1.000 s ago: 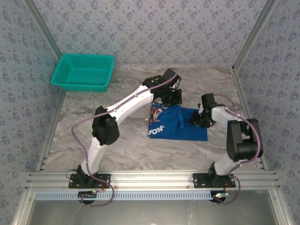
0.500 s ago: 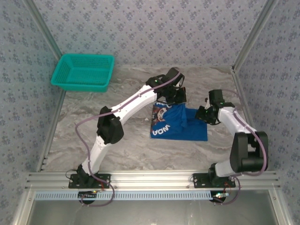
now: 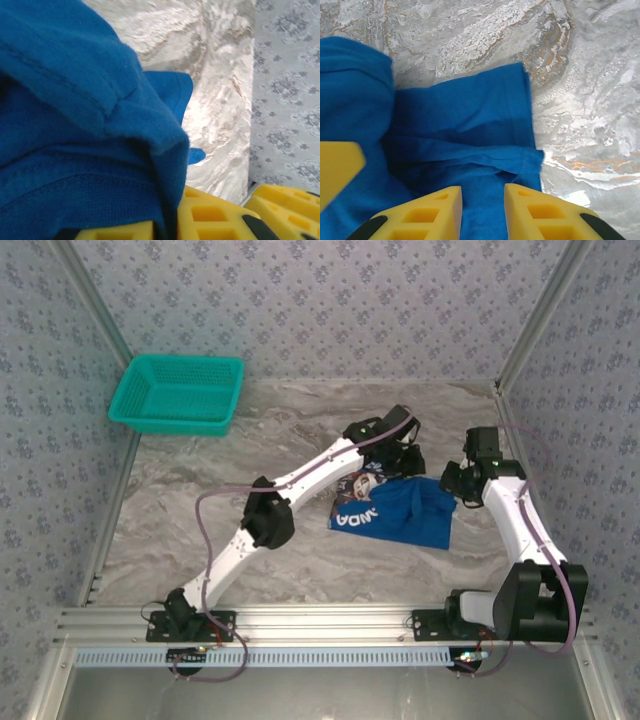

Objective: Fold the inside-out t-shirt

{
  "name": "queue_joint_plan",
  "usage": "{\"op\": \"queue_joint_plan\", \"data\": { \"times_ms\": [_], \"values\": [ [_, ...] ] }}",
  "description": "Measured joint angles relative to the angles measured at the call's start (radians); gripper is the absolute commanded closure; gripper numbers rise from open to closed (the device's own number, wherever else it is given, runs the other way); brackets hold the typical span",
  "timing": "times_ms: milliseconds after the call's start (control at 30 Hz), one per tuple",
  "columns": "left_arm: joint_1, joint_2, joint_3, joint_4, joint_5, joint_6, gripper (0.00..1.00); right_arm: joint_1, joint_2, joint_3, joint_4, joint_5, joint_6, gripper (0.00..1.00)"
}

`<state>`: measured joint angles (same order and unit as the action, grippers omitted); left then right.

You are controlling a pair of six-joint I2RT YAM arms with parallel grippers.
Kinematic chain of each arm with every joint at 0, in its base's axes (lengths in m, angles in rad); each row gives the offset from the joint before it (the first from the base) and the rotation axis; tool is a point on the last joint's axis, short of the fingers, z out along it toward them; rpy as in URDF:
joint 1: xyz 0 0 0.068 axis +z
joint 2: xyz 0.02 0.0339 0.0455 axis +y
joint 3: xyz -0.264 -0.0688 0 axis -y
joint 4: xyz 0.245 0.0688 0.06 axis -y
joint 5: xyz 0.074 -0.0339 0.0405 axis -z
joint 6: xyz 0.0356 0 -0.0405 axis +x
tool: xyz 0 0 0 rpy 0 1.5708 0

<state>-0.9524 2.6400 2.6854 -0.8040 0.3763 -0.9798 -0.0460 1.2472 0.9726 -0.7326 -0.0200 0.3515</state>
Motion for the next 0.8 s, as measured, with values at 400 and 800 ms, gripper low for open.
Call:
{"op": "queue_joint_plan", "data": {
  "times_ms": [400,800],
  "values": [
    [-0.036,0.085,0.103,0.016,0.172,0.027,0.41,-0.077,-0.156,0.026,-0.082,0.072,0.026,0.65],
    [-0.005,-0.095,0.070,-0.115,0.177,0.315,0.18,-0.081,-0.125,0.072,-0.083,0.039,0.030,0.57]
  ]
}}
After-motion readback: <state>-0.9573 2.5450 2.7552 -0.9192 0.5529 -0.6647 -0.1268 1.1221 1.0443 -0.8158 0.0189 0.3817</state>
